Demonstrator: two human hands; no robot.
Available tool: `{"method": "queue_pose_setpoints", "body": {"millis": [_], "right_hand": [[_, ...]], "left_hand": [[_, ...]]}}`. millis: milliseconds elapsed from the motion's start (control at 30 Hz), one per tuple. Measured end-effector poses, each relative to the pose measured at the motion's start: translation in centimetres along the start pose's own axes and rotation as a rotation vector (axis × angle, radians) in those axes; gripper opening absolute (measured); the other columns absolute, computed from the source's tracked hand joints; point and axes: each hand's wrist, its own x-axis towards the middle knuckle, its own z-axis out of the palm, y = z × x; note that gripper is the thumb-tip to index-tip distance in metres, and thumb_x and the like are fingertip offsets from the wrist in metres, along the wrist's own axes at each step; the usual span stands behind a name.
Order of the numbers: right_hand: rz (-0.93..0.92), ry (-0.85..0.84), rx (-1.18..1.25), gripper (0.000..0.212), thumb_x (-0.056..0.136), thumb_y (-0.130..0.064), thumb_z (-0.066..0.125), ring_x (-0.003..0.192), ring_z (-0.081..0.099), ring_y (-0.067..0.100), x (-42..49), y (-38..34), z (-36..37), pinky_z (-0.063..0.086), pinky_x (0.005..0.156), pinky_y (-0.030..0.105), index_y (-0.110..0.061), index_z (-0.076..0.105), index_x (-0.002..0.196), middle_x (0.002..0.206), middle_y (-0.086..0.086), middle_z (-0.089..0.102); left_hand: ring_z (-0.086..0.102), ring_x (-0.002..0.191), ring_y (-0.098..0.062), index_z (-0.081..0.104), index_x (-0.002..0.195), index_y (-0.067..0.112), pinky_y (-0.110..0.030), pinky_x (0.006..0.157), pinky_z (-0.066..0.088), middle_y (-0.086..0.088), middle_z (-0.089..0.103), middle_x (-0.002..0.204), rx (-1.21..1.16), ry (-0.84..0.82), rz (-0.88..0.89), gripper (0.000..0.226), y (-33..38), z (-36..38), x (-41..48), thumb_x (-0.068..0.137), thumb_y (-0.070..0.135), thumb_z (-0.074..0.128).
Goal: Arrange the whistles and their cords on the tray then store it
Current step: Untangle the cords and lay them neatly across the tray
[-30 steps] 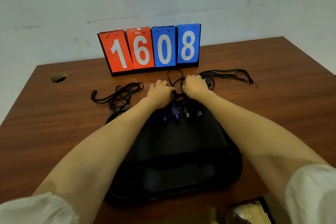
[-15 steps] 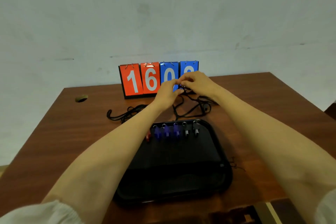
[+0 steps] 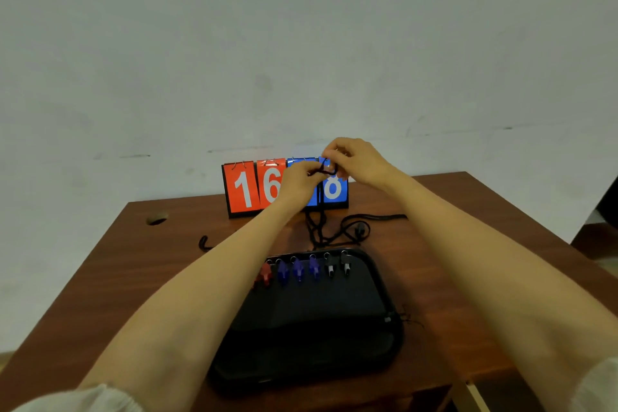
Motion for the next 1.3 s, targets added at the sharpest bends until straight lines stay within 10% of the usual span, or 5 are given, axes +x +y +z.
{"method": "queue_pose_setpoints", "body": {"millis": [267, 433, 633, 767, 1300], "right_hand": [[0.261, -0.482, -0.019, 0.088, 0.081, -0.024, 0.073, 0.124, 0.049, 0.024, -1.6, 2.9, 6.3, 0.042, 0.102, 0.035, -0.028, 0.018, 0.150, 0.142, 0.003, 0.042], [0.249, -0.241, 0.003, 0.021, 0.094, -0.015, 0.056, 0.067, 0.056, 0.013, -0.9, 3.3, 9.8, 0.055, 0.074, 0.034, -0.005, 0.056, 0.112, 0.093, 0.008, 0.062], [0.183, 0.058, -0.293, 0.020, 0.098, -0.014, 0.047, 0.081, 0.052, 0.026, 0.1, 3.9, 5.8, 0.042, 0.071, 0.035, -0.002, 0.061, 0.105, 0.100, 0.016, 0.061], [0.053, 0.107, -0.356, 0.025, 0.097, -0.022, 0.050, 0.084, 0.057, 0.024, 0.7, 1.6, 4.4, 0.042, 0.070, 0.033, -0.009, 0.067, 0.110, 0.108, 0.009, 0.065], [-0.187, 0.076, -0.522, 0.027, 0.096, -0.026, 0.053, 0.089, 0.059, 0.022, -1.7, -4.7, -0.5, 0.035, 0.067, 0.025, -0.010, 0.069, 0.110, 0.102, 0.009, 0.071]], "left_hand": [[0.065, 0.064, -0.011, 0.066, 0.104, 0.001, -0.026, 0.079, 0.056, -0.001, 0.064, 0.075, -0.263, 0.044, -0.091, 0.018, -0.7, -2.5, -0.4, 0.092, 0.005, 0.053], [0.056, 0.061, -0.010, 0.064, 0.103, 0.000, -0.015, 0.060, 0.052, -0.004, 0.060, 0.073, -0.403, 0.100, -0.130, 0.018, -1.0, -4.8, -0.8, 0.095, 0.002, 0.047], [0.055, 0.060, -0.017, 0.064, 0.083, 0.007, -0.024, 0.061, 0.052, 0.000, 0.061, 0.061, -0.373, 0.300, -0.347, 0.017, -6.1, -8.3, -1.8, 0.095, 0.011, 0.053], [0.047, 0.124, -0.031, 0.040, 0.140, 0.008, -0.043, 0.107, 0.041, -0.016, 0.046, 0.137, 0.086, 0.118, -0.569, 0.066, -6.8, -7.6, -2.4, 0.082, 0.016, 0.071], [0.057, 0.087, -0.016, 0.061, 0.116, 0.001, -0.022, 0.076, 0.042, -0.011, 0.064, 0.102, 0.238, 0.308, 0.058, 0.030, 2.5, -8.8, -4.2, 0.100, 0.016, 0.041]]}}
